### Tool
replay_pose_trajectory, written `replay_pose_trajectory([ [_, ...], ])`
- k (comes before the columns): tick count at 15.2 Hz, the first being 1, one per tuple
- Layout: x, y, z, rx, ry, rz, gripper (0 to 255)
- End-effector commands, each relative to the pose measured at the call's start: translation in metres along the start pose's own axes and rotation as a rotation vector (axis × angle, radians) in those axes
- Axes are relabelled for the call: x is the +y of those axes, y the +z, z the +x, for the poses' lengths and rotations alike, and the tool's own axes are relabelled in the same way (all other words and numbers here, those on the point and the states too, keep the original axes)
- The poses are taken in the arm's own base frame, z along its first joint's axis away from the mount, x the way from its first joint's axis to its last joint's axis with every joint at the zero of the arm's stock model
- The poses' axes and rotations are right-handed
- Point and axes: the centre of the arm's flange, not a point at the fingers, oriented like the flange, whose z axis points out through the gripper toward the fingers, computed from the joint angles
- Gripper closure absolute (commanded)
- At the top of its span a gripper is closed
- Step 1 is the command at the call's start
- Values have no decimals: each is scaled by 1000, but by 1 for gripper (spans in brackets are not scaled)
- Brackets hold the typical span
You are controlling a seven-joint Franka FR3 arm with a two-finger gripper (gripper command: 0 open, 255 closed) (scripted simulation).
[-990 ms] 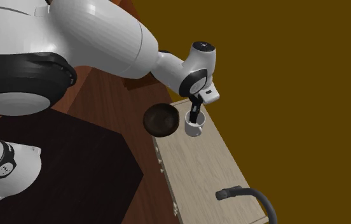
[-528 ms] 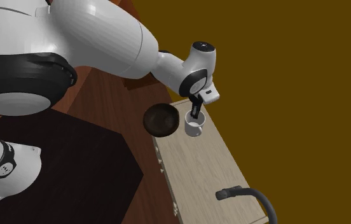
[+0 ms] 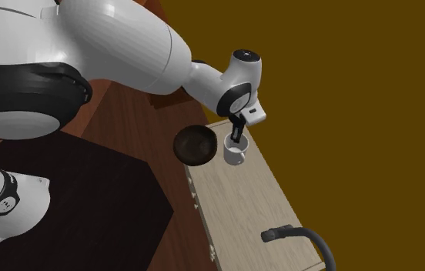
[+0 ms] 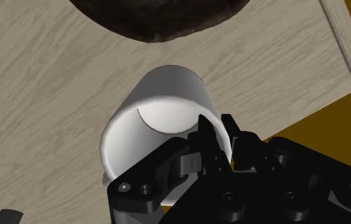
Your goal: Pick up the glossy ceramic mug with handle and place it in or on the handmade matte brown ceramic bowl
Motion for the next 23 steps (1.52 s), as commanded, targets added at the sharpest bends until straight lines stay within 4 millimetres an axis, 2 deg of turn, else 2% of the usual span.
replay_pose_trajectory([
  [1,0,-8,1,0,0,0,255],
  [22,6,-119,5,0,0,0,255],
  [23,6,-119,5,0,0,0,255],
])
